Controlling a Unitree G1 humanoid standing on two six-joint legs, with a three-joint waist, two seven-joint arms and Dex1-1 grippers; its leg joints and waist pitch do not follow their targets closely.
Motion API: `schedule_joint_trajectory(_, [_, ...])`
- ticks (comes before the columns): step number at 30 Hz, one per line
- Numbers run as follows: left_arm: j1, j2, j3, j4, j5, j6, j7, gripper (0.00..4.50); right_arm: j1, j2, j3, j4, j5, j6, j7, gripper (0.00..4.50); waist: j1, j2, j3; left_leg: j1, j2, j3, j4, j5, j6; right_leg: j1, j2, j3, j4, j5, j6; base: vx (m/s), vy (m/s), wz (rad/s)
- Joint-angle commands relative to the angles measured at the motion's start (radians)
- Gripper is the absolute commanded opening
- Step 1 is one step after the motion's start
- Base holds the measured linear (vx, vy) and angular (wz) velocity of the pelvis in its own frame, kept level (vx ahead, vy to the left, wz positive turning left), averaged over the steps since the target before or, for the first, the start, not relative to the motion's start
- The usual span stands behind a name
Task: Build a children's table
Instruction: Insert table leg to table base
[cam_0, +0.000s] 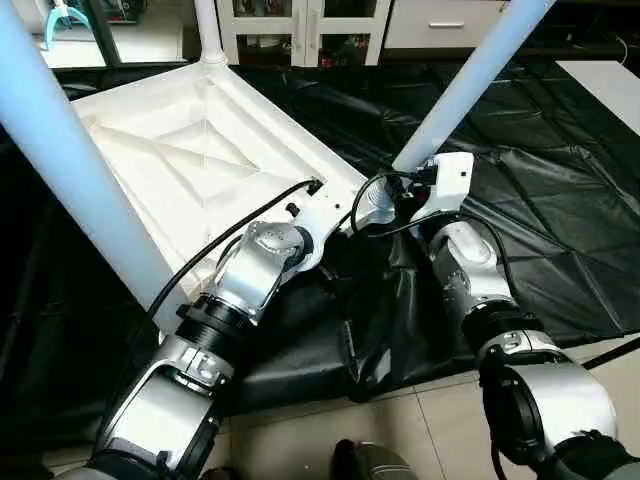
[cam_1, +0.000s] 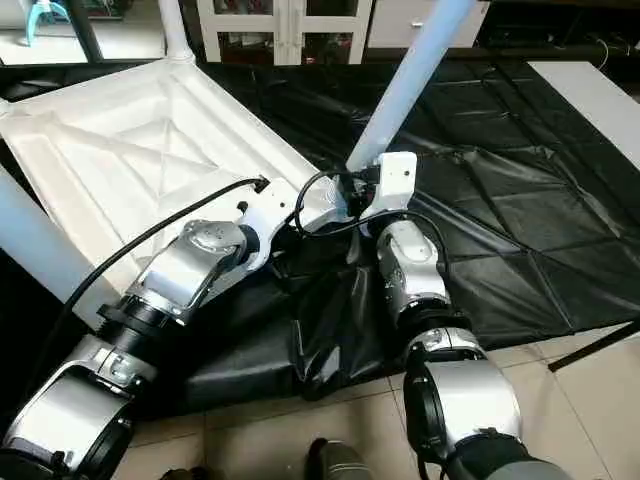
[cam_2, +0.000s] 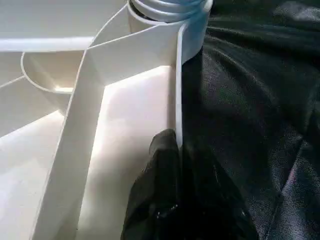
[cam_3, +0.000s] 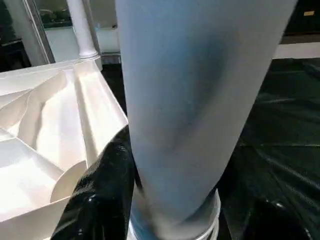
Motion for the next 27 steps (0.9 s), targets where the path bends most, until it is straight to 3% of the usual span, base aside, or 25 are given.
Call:
schedule_joint_trajectory(1, [0.023,0.025,-0.004,-0.016,0.015,0.005,0.006,0.0,0.048,0.025,0.033,0.06,-0.03,0.045,0.082,1.9,0.008,0.014,-0.078,0.011,0.022,-0.002,-0.051,-0.107,0.143,0.074,-0.061,0.036,-0.043,-0.018,-0.331,0.0,0.0,0.0])
schedule_joint_trajectory(6, [0.046,0.039,-0.018,-0.042,0.012,0.0,-0.024,0.0,0.051,0.035,0.013,0.041,0.004,0.042,0.16,1.89,0.005,0.011,-0.083,0.01,0.021,-0.001,-0.046,-0.087,0.17,0.078,-0.063,0.037,-0.039,0.003,-0.344,0.0,0.0,0.0])
schedule_joint_trajectory(12, [0.097,0.087,-0.075,-0.091,0.004,-0.078,-0.136,0.0,0.045,0.022,-0.011,0.029,0.022,0.056,0.16,1.89,0.007,0.016,-0.094,0.013,0.022,-0.002,-0.042,-0.1,0.151,0.08,-0.062,0.038,-0.037,-0.041,-0.345,0.0,0.0,0.0])
schedule_joint_trajectory(15, [0.111,0.098,-0.08,-0.102,0.0,-0.091,-0.153,0.0,0.043,0.02,-0.022,0.025,0.03,0.06,0.168,1.89,0.012,0.02,-0.096,0.017,0.023,-0.002,-0.04,-0.13,0.126,0.077,-0.061,0.038,-0.039,-0.078,-0.34,0.0,0.0,0.0])
schedule_joint_trajectory(17, [0.129,0.136,-0.098,-0.115,0.005,-0.131,-0.199,0.0,0.033,0.011,-0.045,-0.008,0.057,0.077,0.184,1.89,0.015,0.021,-0.103,0.014,0.023,-0.005,-0.039,-0.153,0.105,0.082,-0.062,0.038,-0.037,-0.109,-0.33,0.0,0.0,0.0])
schedule_joint_trajectory(18, [0.15,0.179,-0.112,-0.118,0.006,-0.194,-0.254,0.0,0.024,0.001,-0.07,-0.062,0.095,0.102,0.214,1.89,0.018,0.022,-0.113,0.021,0.023,-0.004,-0.036,-0.154,0.095,0.082,-0.061,0.038,-0.036,-0.114,-0.326,0.0,0.0,0.0])
schedule_joint_trajectory(22, [0.179,0.254,-0.141,-0.076,0.041,-0.357,-0.299,0.0,0.014,-0.029,-0.128,-0.22,0.197,0.158,0.274,1.89,0.03,0.025,-0.117,0.019,0.023,-0.004,-0.036,-0.118,0.105,0.085,-0.058,0.04,-0.026,-0.044,-0.323,0.0,0.0,0.0])
schedule_joint_trajectory(23, [0.182,0.259,-0.141,-0.067,0.041,-0.398,-0.305,0.0,0.014,-0.038,-0.134,-0.243,0.209,0.168,0.277,1.89,0.037,0.027,-0.118,0.024,0.023,-0.001,-0.034,-0.109,0.107,0.081,-0.056,0.039,-0.023,-0.033,-0.318,0.0,0.0,0.0])
schedule_joint_trajectory(26, [0.194,0.268,-0.137,-0.054,0.045,-0.506,-0.293,0.0,0.024,-0.094,-0.142,-0.322,0.227,0.21,0.299,1.89,0.054,0.03,-0.119,0.025,0.021,0.0,-0.033,-0.122,0.092,0.079,-0.055,0.039,-0.025,-0.064,-0.3,0.0,0.0,0.0])
schedule_joint_trajectory(27, [0.193,0.265,-0.131,-0.055,0.038,-0.507,-0.296,0.29,0.03,-0.11,-0.134,-0.337,0.219,0.225,0.309,1.89,0.056,0.03,-0.117,0.024,0.02,0.0,-0.033,-0.133,0.087,0.079,-0.054,0.039,-0.027,-0.083,-0.294,0.0,0.0,0.0])
